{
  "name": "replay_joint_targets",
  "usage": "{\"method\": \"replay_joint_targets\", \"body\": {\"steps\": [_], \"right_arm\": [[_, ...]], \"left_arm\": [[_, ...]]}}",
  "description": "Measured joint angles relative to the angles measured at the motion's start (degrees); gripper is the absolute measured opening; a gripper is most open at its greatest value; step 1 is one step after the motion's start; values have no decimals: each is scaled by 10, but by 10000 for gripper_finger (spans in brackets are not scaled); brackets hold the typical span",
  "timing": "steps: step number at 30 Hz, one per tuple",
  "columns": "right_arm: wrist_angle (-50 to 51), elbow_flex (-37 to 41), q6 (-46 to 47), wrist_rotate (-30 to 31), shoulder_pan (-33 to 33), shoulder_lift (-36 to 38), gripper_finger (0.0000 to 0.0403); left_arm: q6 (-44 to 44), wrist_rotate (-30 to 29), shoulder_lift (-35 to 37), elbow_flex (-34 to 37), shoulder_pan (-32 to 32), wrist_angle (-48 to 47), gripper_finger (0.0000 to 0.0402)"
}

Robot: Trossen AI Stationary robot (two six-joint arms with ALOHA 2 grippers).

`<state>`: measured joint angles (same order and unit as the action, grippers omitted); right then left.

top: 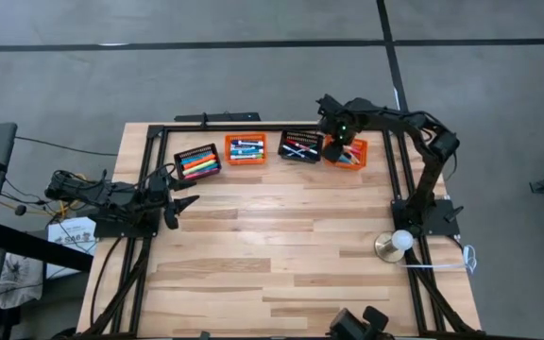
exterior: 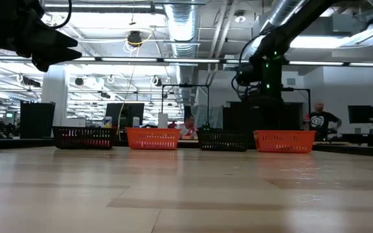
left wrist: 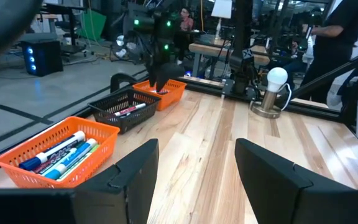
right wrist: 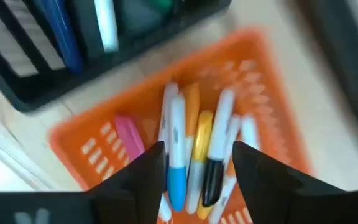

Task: Pick & Place Markers
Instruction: Return to Home Position

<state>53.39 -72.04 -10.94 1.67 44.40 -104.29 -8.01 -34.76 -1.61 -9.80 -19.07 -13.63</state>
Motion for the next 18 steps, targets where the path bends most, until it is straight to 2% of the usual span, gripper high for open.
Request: {"method": "replay_joint_targets", "body": {"steps": [5, 9, 13, 18], "right_arm": [[10, -23, 9, -4, -5, 36, 181], [17, -24, 40, -4, -14, 105, 176], [12, -5, 61, -4, -33, 213, 173], [-34, 74, 102, -2, -77, 375, 176]], "left_arm": [[0, 0, 0, 0, 0, 0, 213], [1, 0, 0, 0, 0, 0, 213], [0, 0, 0, 0, 0, 7, 213], [0, 0, 0, -1, 0, 29, 213]]}}
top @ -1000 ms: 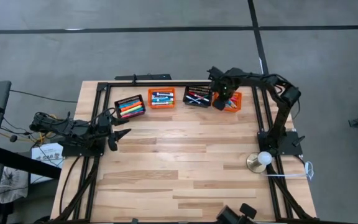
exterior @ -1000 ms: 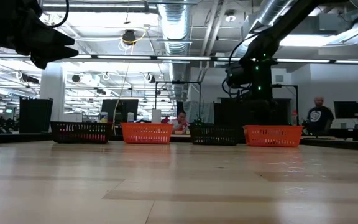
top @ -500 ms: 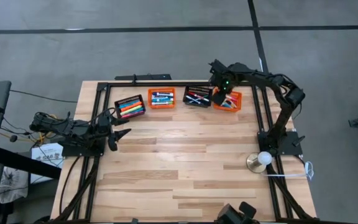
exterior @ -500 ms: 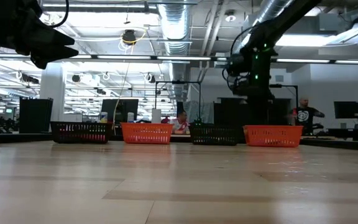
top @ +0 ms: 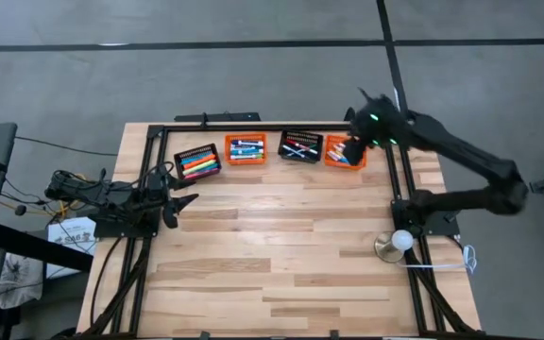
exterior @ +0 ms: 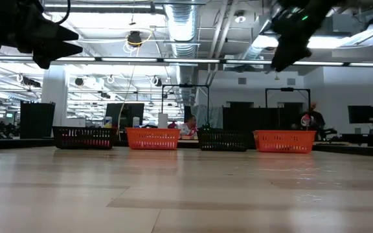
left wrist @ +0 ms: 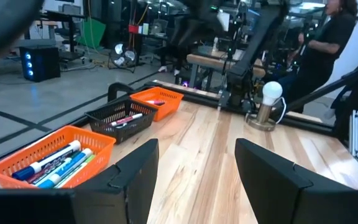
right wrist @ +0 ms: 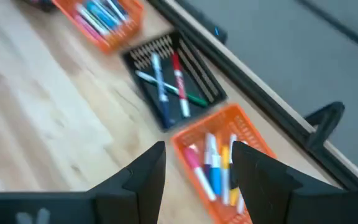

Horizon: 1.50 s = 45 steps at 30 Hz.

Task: Pick & Place Markers
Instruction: Return to Home Position

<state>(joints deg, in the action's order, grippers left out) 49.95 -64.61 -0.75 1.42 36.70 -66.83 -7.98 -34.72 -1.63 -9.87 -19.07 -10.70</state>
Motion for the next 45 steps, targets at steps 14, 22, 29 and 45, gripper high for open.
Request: {"method": "replay_joint_targets", "body": {"steps": [14, 22, 29, 45], "right_arm": [[-157, 246, 113, 2, -174, 389, 174], [-235, 374, 141, 57, -256, 572, 178], [-307, 476, 159, 61, -294, 650, 175], [-337, 562, 179, 59, -298, 667, 173]], "left_arm": [[10, 53, 0, 0, 0, 10, 213], [23, 58, 0, 0, 0, 7, 213], [32, 66, 0, 0, 0, 8, 213], [62, 70, 0, 0, 27, 5, 213]]}}
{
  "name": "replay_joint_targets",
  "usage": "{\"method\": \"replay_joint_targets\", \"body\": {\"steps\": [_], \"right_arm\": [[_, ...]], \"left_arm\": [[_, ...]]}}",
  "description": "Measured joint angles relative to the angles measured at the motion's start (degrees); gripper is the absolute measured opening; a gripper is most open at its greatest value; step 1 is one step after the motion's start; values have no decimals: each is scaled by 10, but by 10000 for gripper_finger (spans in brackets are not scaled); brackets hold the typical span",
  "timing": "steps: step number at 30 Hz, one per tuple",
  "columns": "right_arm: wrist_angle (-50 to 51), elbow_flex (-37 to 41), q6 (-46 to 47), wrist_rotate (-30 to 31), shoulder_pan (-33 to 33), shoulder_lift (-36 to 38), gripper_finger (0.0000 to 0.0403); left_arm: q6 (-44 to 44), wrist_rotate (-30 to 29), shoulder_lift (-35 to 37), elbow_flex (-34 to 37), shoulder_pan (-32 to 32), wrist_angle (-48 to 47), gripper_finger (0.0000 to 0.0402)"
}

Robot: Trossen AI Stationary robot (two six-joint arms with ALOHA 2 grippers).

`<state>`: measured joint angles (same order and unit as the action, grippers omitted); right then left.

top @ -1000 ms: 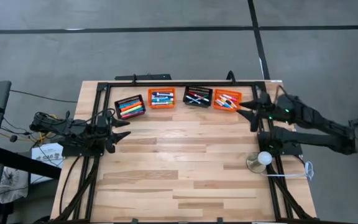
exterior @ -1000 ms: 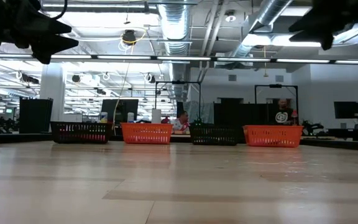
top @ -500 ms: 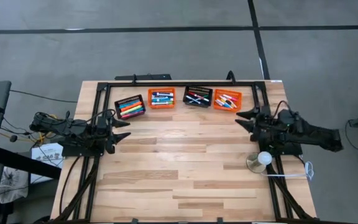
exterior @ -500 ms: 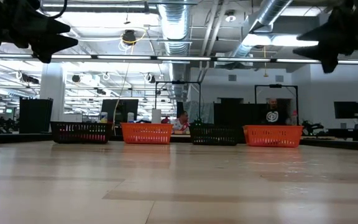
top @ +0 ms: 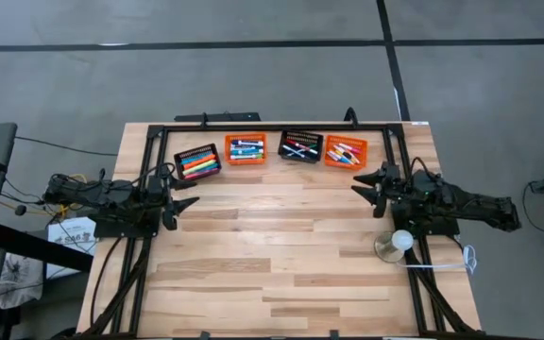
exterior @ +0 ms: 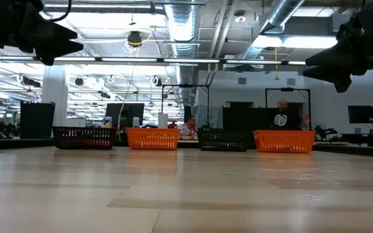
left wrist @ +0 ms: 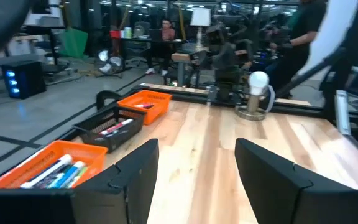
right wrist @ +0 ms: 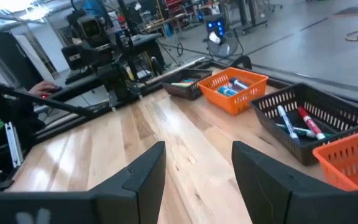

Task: Pick & Place Markers
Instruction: Return to Home Position

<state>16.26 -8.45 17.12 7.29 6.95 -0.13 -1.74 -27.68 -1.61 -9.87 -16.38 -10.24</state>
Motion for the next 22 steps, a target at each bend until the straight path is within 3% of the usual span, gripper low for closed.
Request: {"method": "replay_joint_targets", "body": {"steps": [14, 22], "right_arm": [[-25, 33, -8, -8, 1, 0, 173], [-24, 33, -9, -9, 1, 0, 175]], "left_arm": [[-19, 101, 0, 25, 73, -2, 213], [-16, 102, 0, 25, 76, 0, 213]]}}
